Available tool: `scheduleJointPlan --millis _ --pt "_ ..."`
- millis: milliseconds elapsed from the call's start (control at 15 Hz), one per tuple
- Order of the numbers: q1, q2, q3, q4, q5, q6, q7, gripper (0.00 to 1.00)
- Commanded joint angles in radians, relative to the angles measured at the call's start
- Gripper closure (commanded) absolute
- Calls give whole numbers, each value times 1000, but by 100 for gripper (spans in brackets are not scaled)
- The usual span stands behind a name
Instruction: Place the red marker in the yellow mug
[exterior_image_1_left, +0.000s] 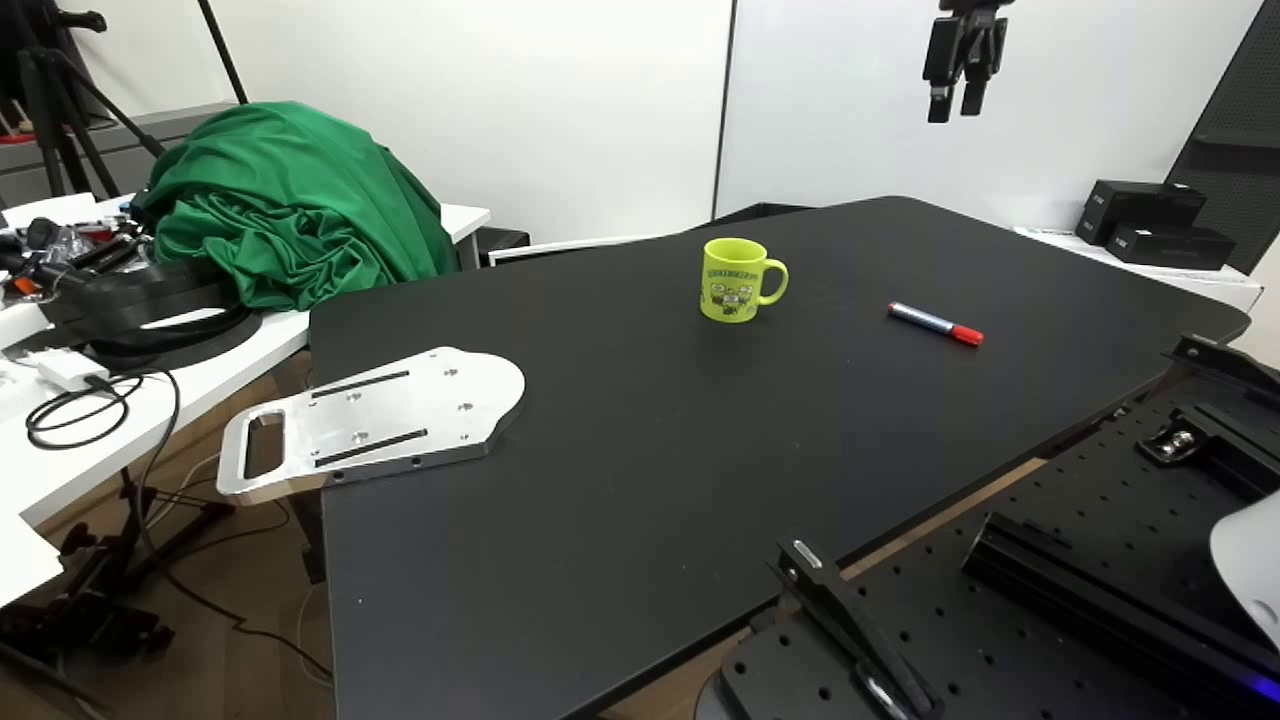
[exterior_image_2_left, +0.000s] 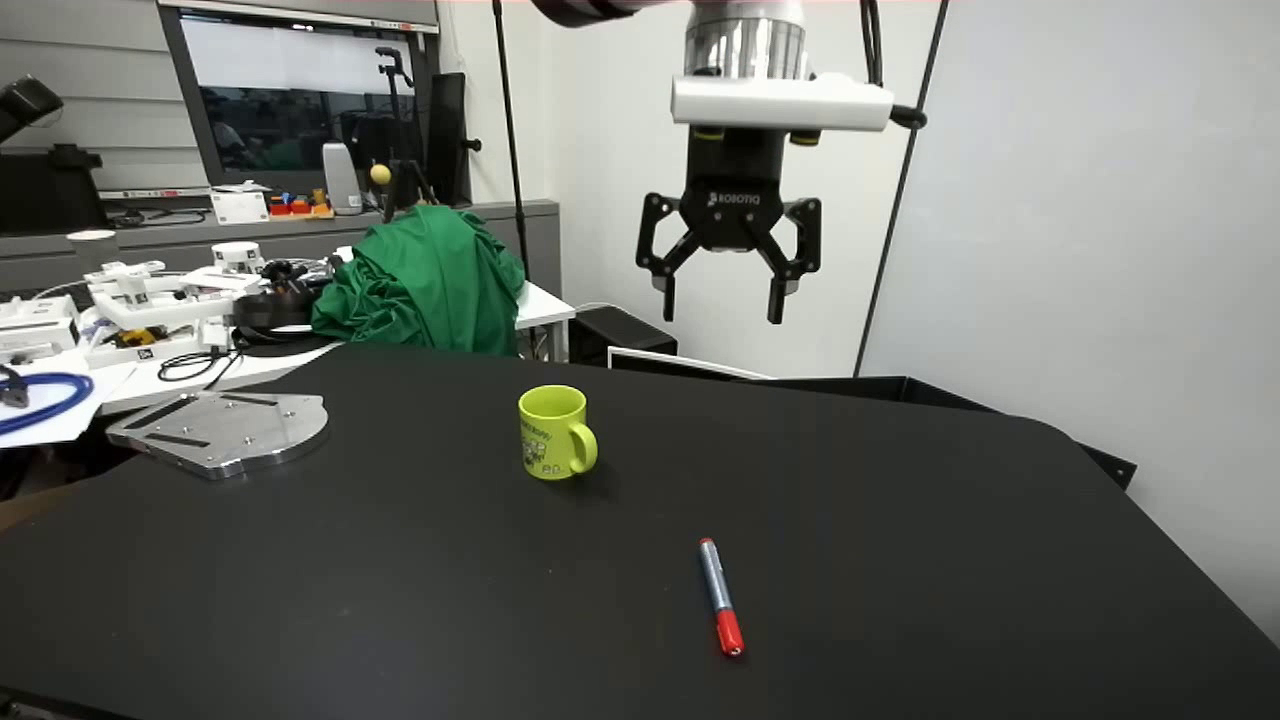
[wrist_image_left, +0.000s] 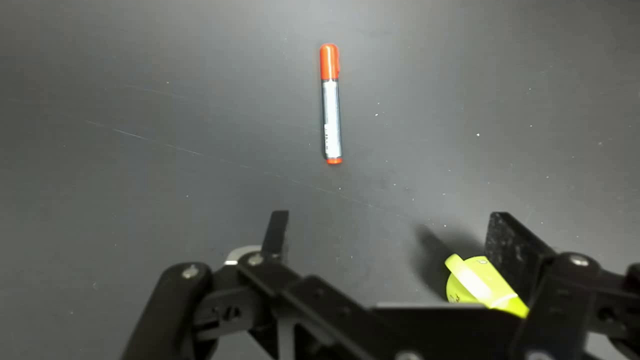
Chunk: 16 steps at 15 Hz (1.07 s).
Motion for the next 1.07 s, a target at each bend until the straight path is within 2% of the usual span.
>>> scheduleJointPlan --millis 0,400,733,1000 --pt "-37 29 43 28 -12 -11 19 0" --pt "-42 67 50 75 -14 -32 32 0" --pt "-82 188 59 84 4 -154 93 0" --pt "-110 284 54 71 -23 -204 159 0"
